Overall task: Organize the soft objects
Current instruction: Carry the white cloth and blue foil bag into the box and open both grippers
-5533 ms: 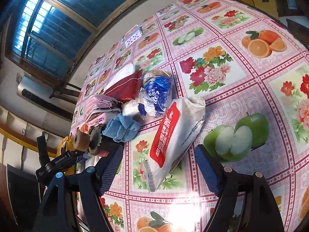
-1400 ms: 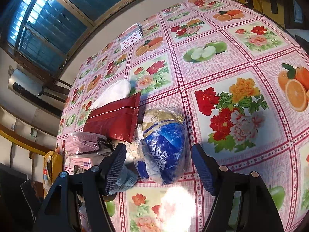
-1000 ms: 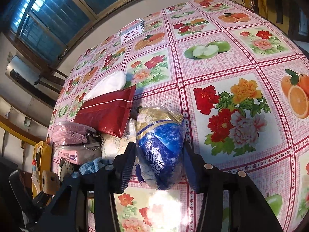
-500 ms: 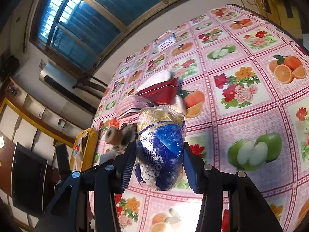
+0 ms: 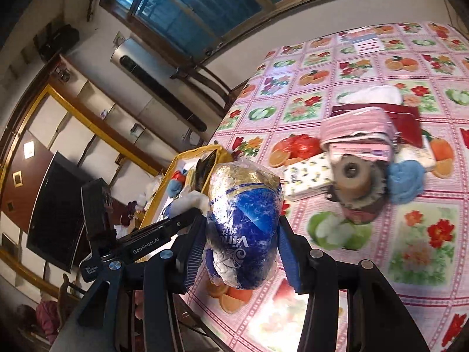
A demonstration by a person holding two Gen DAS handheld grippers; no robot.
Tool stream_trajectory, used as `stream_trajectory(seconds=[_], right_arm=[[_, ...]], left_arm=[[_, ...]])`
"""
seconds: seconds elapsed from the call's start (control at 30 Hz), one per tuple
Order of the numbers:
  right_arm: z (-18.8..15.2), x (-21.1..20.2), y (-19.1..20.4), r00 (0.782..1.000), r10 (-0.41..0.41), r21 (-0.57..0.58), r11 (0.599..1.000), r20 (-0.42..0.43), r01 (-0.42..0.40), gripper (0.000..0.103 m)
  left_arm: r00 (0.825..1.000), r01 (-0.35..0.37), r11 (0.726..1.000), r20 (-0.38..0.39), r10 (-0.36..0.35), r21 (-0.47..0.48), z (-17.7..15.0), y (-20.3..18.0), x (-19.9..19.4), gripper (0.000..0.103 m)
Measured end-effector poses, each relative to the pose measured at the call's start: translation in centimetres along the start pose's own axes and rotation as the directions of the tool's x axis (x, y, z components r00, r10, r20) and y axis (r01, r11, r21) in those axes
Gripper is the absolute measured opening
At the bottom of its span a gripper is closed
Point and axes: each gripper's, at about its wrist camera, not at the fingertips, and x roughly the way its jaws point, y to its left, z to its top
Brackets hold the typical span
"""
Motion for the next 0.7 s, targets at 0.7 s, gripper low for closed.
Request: stream_trajectory(seconds=[0.7], right_arm=[[-1.5,23.4,13.8,0.951,0.003,-0.14,0.989,-0.309,-0.048,0.051]], left_arm=[[0.944,-0.322,0.929,0.016,0.33,-0.183,-0.5,15.5,-1.3,0.014]])
